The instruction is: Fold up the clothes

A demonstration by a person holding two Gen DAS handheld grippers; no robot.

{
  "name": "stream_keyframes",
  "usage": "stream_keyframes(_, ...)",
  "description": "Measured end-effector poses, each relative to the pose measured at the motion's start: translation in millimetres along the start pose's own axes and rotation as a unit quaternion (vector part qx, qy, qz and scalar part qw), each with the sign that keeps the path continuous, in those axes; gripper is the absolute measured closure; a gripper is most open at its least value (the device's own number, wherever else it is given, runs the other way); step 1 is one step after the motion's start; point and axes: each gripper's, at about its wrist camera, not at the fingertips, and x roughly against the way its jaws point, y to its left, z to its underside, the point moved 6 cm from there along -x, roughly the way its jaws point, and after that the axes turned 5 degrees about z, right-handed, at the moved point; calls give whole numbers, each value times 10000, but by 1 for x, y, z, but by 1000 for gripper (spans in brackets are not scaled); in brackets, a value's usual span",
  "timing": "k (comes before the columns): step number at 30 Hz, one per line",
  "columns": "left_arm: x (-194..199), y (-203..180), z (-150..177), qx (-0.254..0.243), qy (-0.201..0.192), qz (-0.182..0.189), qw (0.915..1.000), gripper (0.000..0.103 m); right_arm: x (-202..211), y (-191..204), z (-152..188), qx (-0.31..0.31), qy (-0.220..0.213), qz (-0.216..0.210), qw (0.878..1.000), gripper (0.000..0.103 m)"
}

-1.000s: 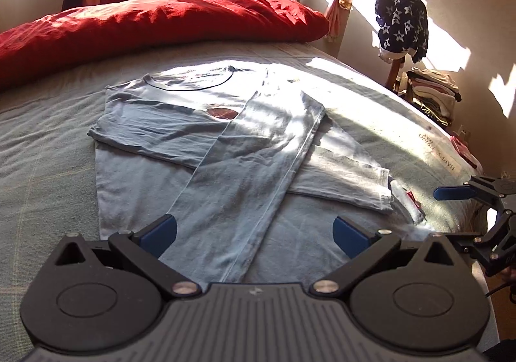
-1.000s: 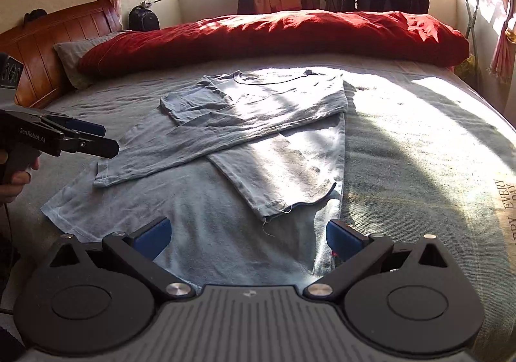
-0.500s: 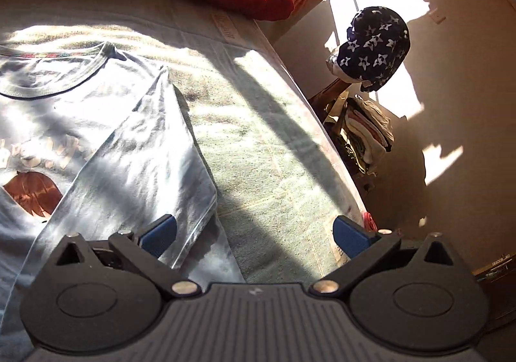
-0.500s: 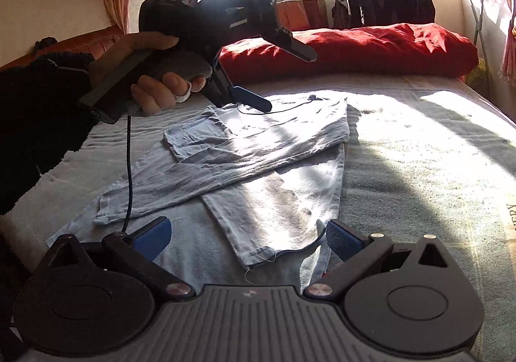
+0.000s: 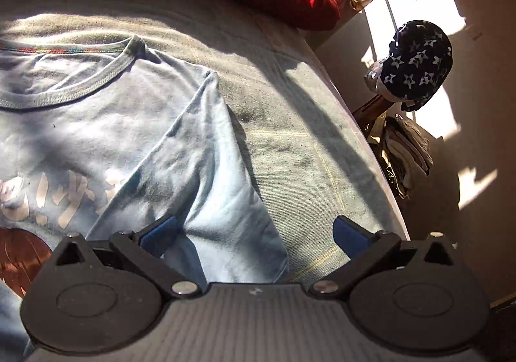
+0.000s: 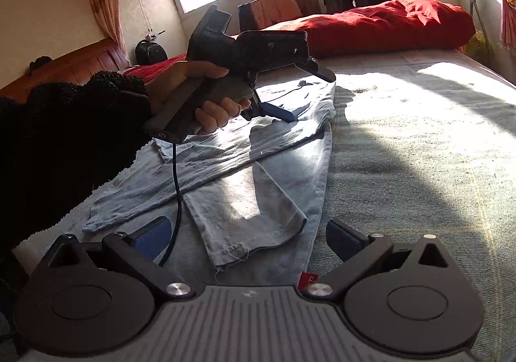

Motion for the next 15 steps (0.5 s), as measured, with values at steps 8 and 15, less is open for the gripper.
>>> stream_keyframes(8, -30, -26, -10, 305, 118, 731, 9968, 1, 0, 4, -4, 7, -72, -59, 10000, 0)
stream_keyframes(15, -46, -31, -15, 309, 101, 664, 9973, 1, 0, 1, -2, -82, -32, -48, 9999, 0)
